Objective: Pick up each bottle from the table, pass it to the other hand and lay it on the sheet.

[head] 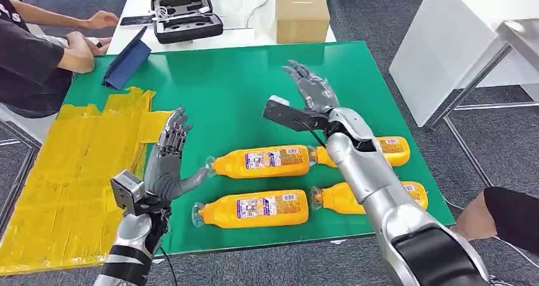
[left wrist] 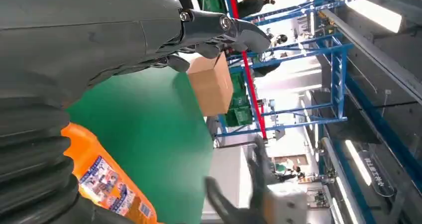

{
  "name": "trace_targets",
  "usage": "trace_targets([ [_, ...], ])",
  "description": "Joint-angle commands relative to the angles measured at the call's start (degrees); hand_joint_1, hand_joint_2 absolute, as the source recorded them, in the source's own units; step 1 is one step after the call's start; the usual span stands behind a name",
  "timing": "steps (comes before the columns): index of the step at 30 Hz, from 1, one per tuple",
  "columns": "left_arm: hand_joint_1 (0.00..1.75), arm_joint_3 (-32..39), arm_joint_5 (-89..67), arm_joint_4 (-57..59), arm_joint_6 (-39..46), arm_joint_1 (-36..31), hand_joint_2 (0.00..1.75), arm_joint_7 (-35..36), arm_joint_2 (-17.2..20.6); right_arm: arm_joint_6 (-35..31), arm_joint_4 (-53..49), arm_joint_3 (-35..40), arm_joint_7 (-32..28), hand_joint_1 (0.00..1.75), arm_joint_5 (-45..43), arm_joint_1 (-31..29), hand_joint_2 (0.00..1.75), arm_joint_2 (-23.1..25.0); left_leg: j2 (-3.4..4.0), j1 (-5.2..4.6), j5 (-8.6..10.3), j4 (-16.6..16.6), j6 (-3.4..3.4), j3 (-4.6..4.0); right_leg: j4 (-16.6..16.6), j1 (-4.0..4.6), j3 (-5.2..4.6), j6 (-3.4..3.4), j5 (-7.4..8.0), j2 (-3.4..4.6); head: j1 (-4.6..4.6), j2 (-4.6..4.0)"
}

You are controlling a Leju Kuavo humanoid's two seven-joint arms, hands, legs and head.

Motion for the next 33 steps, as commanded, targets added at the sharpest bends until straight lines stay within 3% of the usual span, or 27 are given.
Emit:
trace_targets([
  [1,0.00,-0.57,0.18,6.43,0.05,-3.57,1.75,0.35,0.13,3.02,13.26,10.51,-3.65,0.00,0.05,-3.30,1.75,3.90,0.00,-0.01,-0.08,-0.03,-0.04,0.22,-0.01,0.00,0.21,-0.06,-0.08,-0.05,0.00,0.00],
  [19,0.00,-0.21,0.68,9.58,-0.03,-5.86,1.75,0.42,-0.17,4.82,19.37,15.46,-3.28,0.00,-0.83,-3.29,1.75,7.14,-0.01,0.04,-0.15,0.03,-0.06,0.32,0.01,0.05,0.31,-0.12,-0.15,-0.08,0.02,0.00],
  [22,0.00,0.52,1.93,11.53,-0.14,-6.67,1.75,0.52,-0.46,2.43,26.05,17.65,-0.50,0.00,0.78,-3.82,1.75,7.35,0.00,0.03,-0.17,0.02,-0.06,0.37,0.01,0.05,0.37,-0.12,-0.16,-0.08,0.02,0.00],
  [33,0.00,1.65,3.43,12.12,-0.45,-7.05,1.75,0.55,-0.50,0.28,30.28,17.92,5.73,0.00,4.07,-3.58,1.75,6.28,-0.10,0.03,-0.15,0.03,-0.05,0.33,0.00,0.05,0.36,-0.11,-0.18,-0.17,0.02,0.00],
])
